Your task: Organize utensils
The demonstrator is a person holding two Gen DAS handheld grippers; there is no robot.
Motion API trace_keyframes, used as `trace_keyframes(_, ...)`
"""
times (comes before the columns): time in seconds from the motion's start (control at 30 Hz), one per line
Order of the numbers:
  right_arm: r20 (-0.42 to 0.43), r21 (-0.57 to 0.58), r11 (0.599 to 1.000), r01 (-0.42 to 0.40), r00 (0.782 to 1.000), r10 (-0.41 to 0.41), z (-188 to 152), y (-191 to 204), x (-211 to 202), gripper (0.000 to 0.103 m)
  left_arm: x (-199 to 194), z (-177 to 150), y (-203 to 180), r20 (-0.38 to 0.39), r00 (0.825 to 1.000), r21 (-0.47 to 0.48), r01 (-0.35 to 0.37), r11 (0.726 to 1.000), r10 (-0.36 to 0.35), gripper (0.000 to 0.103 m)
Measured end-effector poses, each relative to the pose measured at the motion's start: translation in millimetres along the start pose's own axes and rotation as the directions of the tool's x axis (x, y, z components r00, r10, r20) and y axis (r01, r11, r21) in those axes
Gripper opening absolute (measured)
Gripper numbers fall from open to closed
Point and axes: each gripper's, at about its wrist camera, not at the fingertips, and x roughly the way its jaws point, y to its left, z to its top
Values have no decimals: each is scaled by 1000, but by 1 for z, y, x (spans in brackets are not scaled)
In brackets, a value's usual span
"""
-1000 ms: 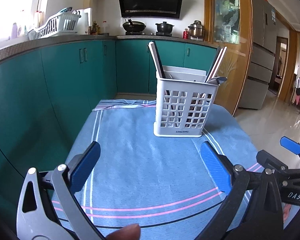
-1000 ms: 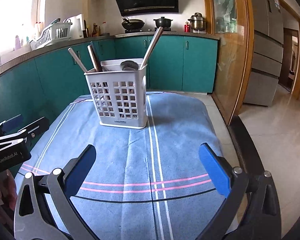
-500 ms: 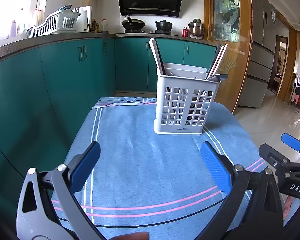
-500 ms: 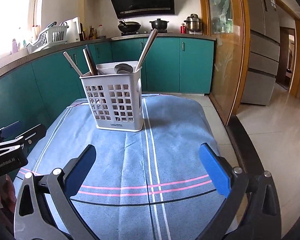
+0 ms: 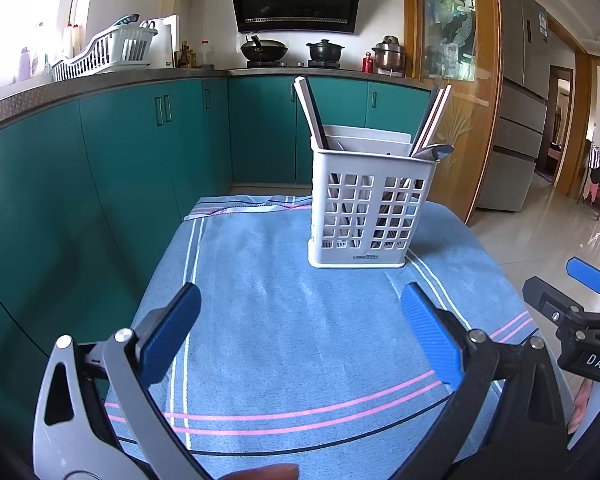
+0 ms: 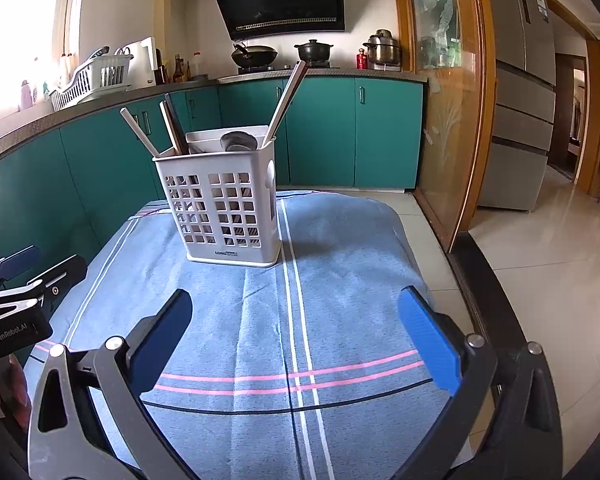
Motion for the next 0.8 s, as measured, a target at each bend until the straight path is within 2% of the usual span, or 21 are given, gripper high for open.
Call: trace_keyframes(0.8,-2,1,1000,3,1000,-3,0,0,1,100,1,0,-1,-7,1000,9,2,1000,-2,99)
